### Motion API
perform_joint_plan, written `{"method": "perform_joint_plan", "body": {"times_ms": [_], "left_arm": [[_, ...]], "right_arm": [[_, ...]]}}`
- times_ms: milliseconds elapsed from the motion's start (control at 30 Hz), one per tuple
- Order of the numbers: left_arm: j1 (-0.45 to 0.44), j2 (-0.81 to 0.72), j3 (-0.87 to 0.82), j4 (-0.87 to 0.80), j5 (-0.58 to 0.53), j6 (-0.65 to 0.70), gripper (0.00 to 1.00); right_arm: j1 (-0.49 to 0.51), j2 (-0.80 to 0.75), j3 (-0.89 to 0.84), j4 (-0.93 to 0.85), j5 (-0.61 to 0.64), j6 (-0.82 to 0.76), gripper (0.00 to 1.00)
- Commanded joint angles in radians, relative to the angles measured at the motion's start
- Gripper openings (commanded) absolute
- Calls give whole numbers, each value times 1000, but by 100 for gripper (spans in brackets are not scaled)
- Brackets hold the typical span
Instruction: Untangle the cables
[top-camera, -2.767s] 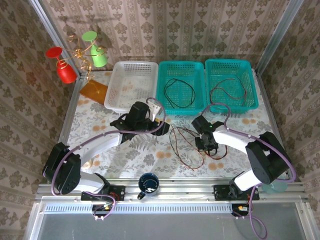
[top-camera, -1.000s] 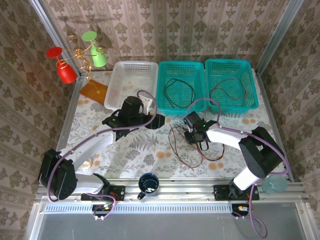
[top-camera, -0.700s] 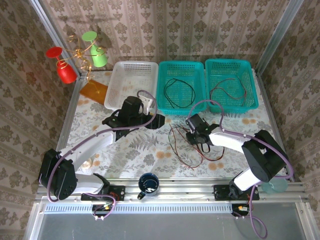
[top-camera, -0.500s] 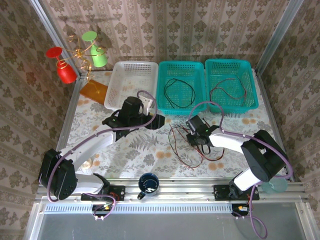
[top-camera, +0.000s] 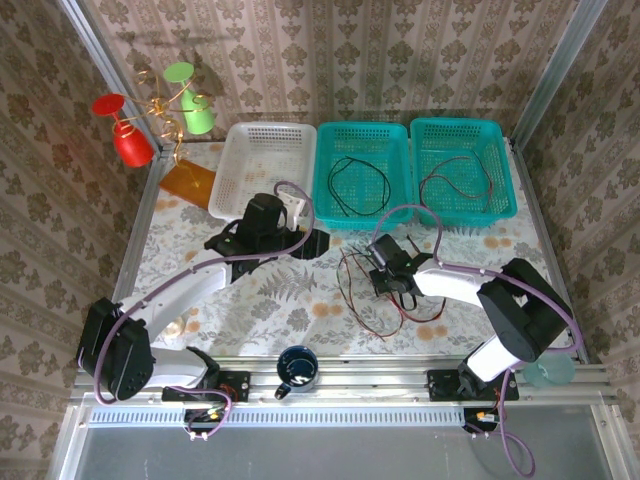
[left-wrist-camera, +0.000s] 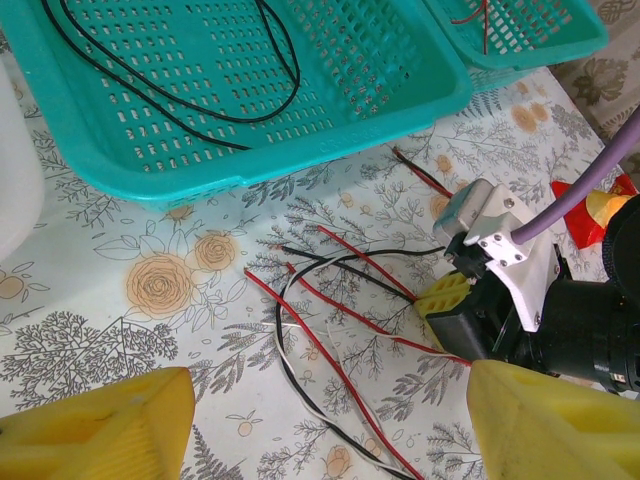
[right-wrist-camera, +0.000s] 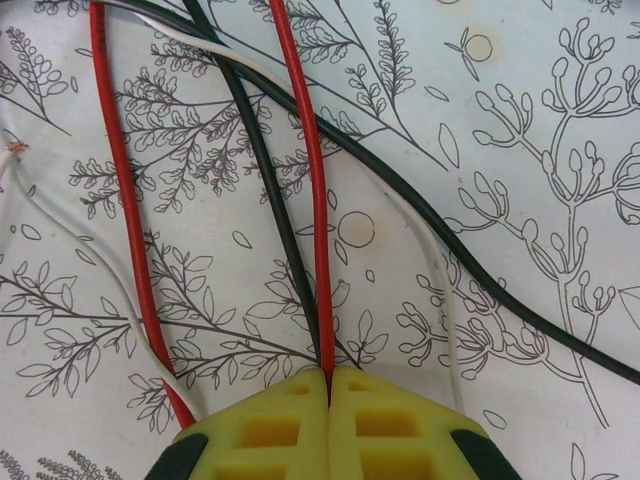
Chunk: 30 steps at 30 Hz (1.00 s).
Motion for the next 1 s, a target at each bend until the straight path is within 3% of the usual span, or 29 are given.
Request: {"method": "perform_joint_plan", "body": {"times_ms": [0,600,967], "left_arm": [[7,-38,-8,-26,-2,-10,73],[10,-10,119,-53,29,8,73],[-18,0,123,-5,55,-14,72]], "right_arm": [[5,-3,-35,15,-9,-8,0],[4,-460,-82,-98,-26,-11,0],[-81,-757,79,-259,16,-97,0]]}}
